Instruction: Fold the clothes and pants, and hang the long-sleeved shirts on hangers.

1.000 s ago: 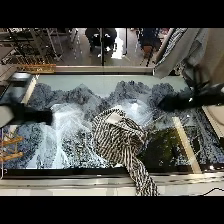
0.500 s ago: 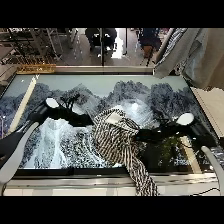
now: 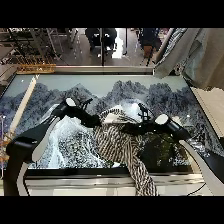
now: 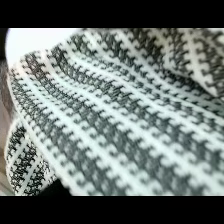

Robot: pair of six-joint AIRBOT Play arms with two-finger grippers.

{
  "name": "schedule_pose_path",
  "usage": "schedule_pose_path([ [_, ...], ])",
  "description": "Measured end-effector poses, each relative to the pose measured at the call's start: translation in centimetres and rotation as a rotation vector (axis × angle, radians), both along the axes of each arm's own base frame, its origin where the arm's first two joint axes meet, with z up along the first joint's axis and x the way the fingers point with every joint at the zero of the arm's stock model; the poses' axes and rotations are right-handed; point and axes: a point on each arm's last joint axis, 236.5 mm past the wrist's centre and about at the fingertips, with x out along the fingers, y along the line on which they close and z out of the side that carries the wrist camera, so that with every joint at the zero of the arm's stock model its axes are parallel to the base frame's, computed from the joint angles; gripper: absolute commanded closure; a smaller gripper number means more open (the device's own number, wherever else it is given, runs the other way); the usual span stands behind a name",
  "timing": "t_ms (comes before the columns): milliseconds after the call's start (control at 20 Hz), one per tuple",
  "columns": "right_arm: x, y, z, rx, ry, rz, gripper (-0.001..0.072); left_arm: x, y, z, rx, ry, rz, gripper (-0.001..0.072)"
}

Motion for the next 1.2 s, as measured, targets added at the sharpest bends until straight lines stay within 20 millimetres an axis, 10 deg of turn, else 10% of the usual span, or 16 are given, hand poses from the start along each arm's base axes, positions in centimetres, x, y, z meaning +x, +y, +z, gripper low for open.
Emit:
schedule_pose_path([
  [200,0.9,0.6,1.5,0.009,-0.015,0.004,0.067,-0.5,-0.2,0.9,0.002,0.026,-0.001,0.0685],
  [350,2.4,1.5,6.0,0.038,-0.09,0.041,0.0671,0.6,-0.1,8.2,-0.123,-0.054,0.026,0.0687],
  [500,5.9,2.7,16.7,0.092,-0.321,0.069,0.0669,2.8,2.0,20.6,-0.296,-0.258,0.096,0.0687],
  [750,5.5,1.4,42.4,0.133,-0.971,0.077,0.0673,2.5,9.6,47.6,-0.635,-0.853,0.281,0.0686],
  [850,3.5,-0.8,46.5,0.056,-1.118,0.082,0.0673,1.3,13.2,51.6,-0.6,-1.013,0.357,0.0687],
  [950,1.9,-2.2,43.8,-0.044,-1.075,0.163,0.0667,0.6,14.7,49.8,-0.487,-1.014,0.367,0.0686],
  [1050,0.9,-2.9,36.3,-0.113,-0.879,0.265,0.0327,-0.3,14.7,42.4,-0.332,-0.859,0.314,0.0667],
  [1100,0.3,-3.2,31.7,-0.12,-0.748,0.304,0.0129,-1.3,14.3,38.0,-0.27,-0.747,0.277,0.0424],
  [1150,-0.5,-3.2,27.5,-0.114,-0.624,0.332,0.0124,-3.1,13.4,33.2,-0.231,-0.606,0.235,0.0134],
  [1200,-1.6,-3.3,23.2,-0.101,-0.497,0.352,0.0124,-4.9,12.6,29.1,-0.203,-0.484,0.202,0.0107],
])
